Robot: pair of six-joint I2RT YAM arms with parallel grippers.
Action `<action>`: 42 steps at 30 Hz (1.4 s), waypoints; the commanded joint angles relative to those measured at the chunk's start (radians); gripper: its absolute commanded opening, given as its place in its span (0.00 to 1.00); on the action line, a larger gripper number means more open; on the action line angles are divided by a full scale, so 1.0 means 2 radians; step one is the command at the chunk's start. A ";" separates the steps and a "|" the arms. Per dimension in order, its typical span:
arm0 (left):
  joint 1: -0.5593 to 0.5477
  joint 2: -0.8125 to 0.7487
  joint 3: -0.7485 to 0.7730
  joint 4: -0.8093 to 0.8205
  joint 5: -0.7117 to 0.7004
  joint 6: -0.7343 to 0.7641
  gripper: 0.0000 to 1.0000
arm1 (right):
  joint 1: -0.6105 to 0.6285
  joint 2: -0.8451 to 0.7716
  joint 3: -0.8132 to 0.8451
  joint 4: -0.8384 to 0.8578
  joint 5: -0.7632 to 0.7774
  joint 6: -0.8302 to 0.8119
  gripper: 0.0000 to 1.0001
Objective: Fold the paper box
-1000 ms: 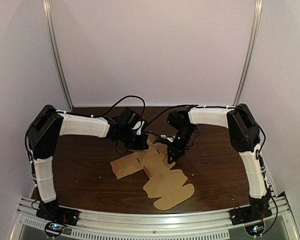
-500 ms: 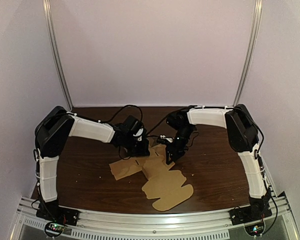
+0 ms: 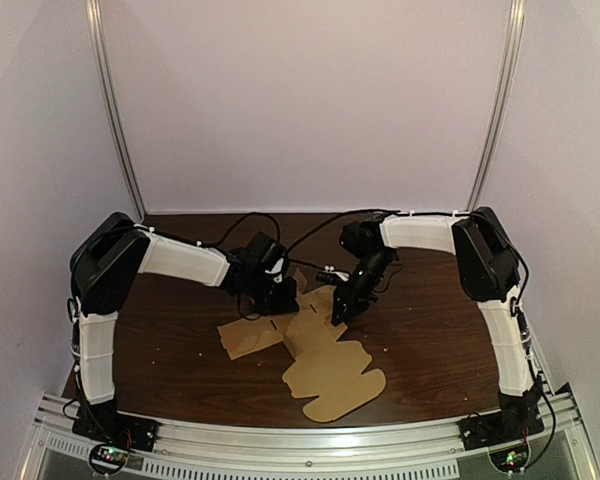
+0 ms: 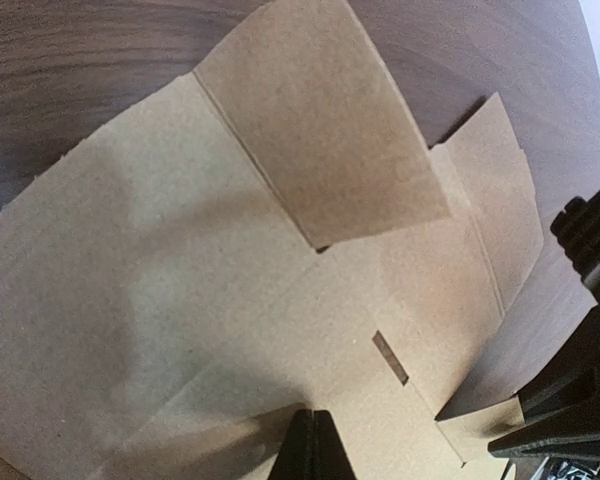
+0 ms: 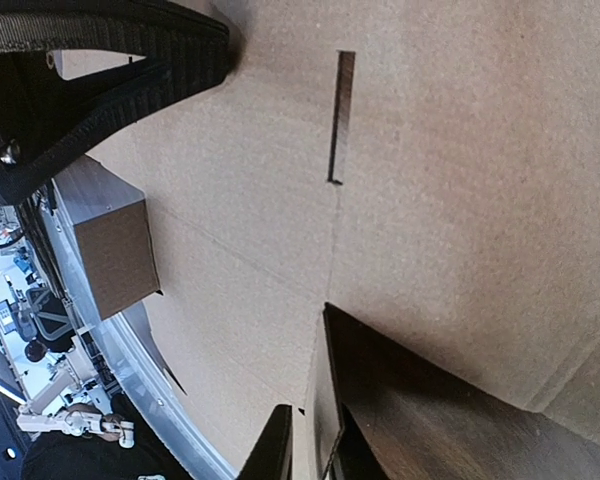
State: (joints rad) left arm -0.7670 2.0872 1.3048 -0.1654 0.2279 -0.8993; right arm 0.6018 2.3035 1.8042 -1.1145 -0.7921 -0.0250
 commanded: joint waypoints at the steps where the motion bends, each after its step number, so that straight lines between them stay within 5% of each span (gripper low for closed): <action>1: 0.002 0.014 -0.018 -0.029 -0.026 -0.008 0.00 | 0.003 -0.024 -0.015 0.027 -0.021 0.012 0.13; 11: 0.002 0.019 -0.028 -0.018 -0.027 -0.017 0.00 | 0.019 -0.042 -0.033 0.043 -0.044 0.033 0.13; 17: 0.002 0.019 -0.036 -0.014 -0.027 -0.020 0.00 | 0.028 -0.050 -0.034 0.042 -0.051 0.038 0.25; 28: 0.002 -0.010 -0.040 -0.003 -0.012 -0.007 0.00 | 0.030 -0.033 -0.034 0.032 -0.012 0.029 0.00; 42: -0.009 -0.116 -0.142 0.059 0.086 0.104 0.00 | 0.027 -0.017 0.008 -0.004 0.005 0.019 0.00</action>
State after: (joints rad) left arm -0.7685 1.8561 1.0355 -0.0975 0.2993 -0.7696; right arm 0.6521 2.2608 1.7809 -1.0973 -0.8082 0.0284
